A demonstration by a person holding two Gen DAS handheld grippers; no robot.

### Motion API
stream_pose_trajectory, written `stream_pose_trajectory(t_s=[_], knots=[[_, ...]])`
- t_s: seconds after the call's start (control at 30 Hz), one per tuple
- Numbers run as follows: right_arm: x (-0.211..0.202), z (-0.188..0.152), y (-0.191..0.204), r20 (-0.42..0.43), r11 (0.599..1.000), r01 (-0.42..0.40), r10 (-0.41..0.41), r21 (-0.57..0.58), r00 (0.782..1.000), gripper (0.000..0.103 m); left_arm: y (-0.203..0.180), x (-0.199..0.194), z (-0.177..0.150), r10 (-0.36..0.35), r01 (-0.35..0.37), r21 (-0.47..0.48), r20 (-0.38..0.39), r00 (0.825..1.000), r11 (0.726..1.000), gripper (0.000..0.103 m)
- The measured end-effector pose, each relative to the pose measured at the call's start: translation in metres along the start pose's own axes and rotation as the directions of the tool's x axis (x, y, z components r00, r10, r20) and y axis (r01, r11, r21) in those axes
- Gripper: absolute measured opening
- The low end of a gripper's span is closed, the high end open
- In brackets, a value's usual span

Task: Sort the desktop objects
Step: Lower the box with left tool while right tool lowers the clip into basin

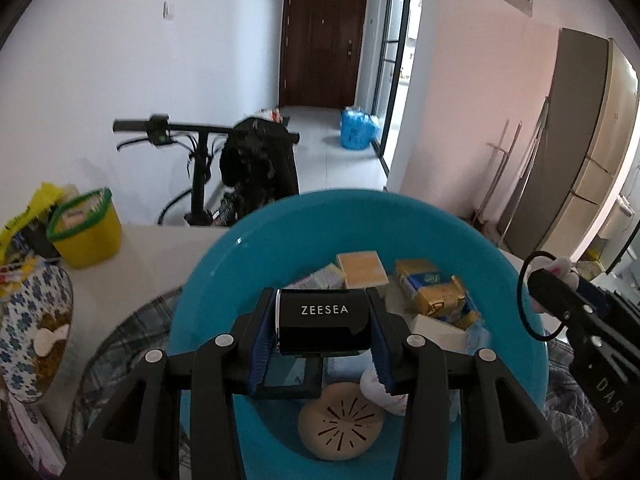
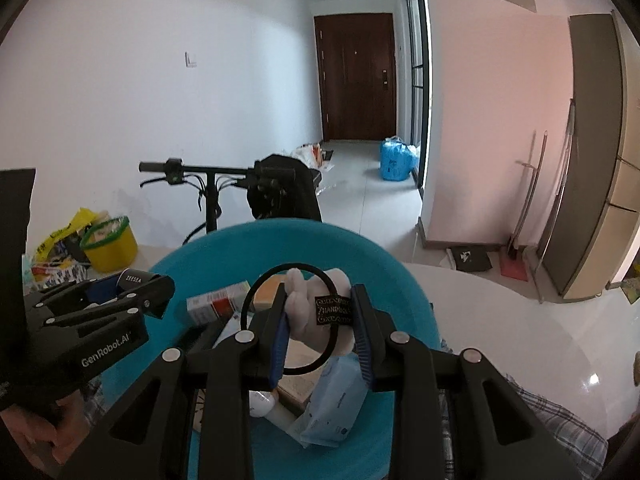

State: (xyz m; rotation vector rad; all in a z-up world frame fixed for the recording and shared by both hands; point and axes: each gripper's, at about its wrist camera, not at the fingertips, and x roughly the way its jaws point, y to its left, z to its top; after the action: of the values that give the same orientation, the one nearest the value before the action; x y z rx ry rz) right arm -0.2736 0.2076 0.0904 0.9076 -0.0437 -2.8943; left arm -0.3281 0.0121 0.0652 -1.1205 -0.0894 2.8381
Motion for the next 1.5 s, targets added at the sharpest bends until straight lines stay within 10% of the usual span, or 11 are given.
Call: stream_pose_trajectory(t_s=[0.6, 1.5], knots=[[0.043, -0.021, 0.006, -0.175, 0.999, -0.048, 0.046, -0.008, 0.983, 0.027, 0.024, 0.038, -0.008, 0.03, -0.041, -0.08, -0.135, 0.99, 0.996, 0.045], [0.044, -0.019, 0.011, -0.19, 0.999, -0.046, 0.043, -0.009, 0.981, 0.027, 0.028, 0.065, -0.017, -0.041, 0.008, -0.135, -0.248, 0.968, 0.991, 0.045]])
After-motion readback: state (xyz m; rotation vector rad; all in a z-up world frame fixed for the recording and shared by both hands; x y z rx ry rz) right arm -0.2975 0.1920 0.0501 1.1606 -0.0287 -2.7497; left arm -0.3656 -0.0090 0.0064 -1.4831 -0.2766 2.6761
